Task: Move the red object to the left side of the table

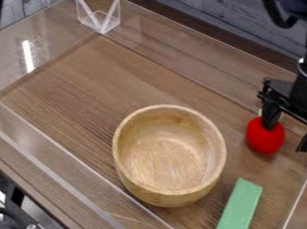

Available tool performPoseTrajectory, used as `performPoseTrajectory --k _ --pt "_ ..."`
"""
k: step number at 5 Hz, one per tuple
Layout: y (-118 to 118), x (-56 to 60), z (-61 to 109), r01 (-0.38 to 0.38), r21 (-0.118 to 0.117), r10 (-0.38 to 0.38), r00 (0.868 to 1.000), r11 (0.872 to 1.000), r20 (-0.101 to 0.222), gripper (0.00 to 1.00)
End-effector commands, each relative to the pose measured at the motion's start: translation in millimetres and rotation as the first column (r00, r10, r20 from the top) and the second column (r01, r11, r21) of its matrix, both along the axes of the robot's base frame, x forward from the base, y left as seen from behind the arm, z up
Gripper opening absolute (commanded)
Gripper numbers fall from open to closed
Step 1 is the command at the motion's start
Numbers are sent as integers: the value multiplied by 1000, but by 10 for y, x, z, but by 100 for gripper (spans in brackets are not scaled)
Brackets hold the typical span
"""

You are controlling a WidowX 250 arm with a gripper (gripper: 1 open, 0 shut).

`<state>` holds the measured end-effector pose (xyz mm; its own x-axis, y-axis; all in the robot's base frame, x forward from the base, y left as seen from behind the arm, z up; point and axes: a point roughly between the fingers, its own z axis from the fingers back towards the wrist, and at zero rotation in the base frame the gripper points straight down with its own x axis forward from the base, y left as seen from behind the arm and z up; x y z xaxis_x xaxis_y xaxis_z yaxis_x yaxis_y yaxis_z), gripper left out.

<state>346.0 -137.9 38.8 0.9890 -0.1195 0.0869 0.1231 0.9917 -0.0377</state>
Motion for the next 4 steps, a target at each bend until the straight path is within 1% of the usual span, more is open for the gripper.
performPoseTrajectory --k 1,2,4 --pt "73 30 166 -67 -16 68 996 998 63 100" --pt "106 33 151 -115 -17 116 991 993 71 100" --pt "59 -9 178 -110 -19 111 991 994 73 100"
